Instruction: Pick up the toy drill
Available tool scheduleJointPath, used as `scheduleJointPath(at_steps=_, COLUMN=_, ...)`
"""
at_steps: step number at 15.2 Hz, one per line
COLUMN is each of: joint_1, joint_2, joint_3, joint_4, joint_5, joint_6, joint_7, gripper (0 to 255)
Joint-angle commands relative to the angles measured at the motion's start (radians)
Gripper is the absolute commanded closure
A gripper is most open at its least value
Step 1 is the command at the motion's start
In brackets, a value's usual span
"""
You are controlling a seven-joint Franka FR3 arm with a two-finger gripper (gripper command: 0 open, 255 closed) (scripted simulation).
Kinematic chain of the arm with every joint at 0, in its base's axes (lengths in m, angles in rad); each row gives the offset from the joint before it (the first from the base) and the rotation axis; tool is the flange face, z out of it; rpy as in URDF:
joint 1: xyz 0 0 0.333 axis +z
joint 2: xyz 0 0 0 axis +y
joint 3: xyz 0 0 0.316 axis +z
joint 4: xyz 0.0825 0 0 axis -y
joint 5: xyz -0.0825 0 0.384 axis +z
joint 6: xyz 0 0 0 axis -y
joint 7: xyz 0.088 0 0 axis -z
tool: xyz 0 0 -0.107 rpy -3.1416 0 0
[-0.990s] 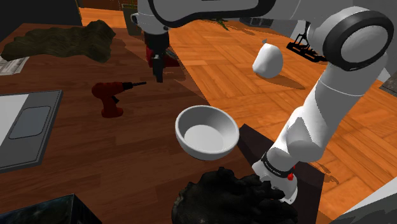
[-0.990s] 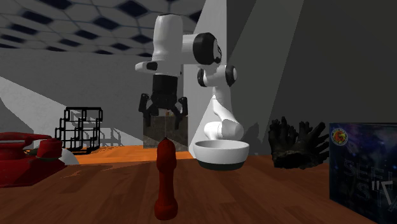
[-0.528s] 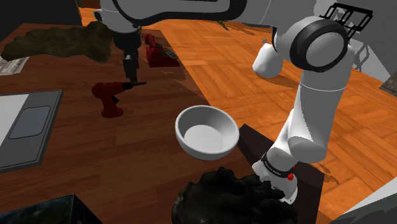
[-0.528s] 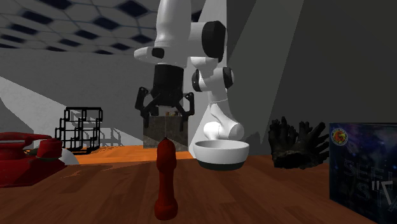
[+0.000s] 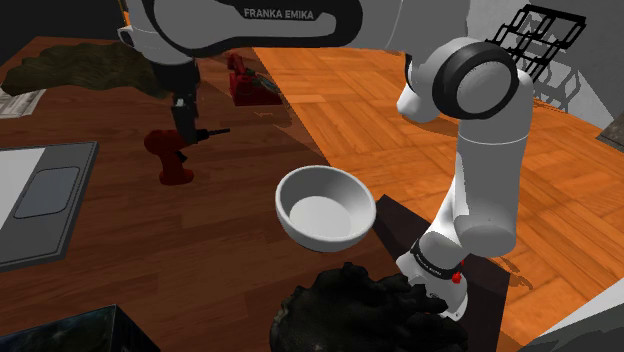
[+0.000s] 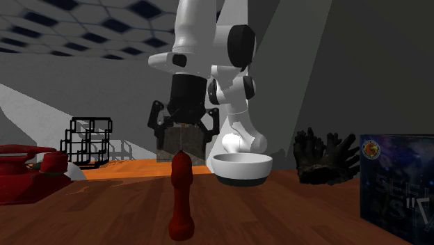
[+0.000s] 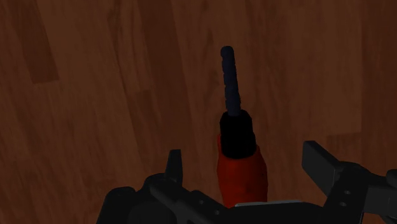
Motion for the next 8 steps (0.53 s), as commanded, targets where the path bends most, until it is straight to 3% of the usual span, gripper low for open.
scheduleJointPath(at_steps=1, joint_1=-0.006, joint_2=-0.007, joint_3=0.000, joint_4=-0.039, joint_5=0.002, joint_6=0.032, joint_7=0.003, gripper=0)
scheduleJointPath(at_steps=4, joint_1=-0.009, joint_2=-0.010, joint_3=0.000, joint_4=-0.065, joint_5=0.002, joint_6=0.055, joint_7=0.006, gripper=0)
scheduleJointPath(at_steps=5, joint_1=-0.007, joint_2=-0.008, joint_3=0.000, joint_4=-0.060, joint_5=0.001, joint_6=0.052, joint_7=0.007, gripper=255)
scheduleJointPath(at_steps=8, joint_1=-0.006, joint_2=-0.006, joint_3=0.000, joint_4=-0.058, joint_5=0.001, joint_6=0.051, joint_7=0.008, gripper=255)
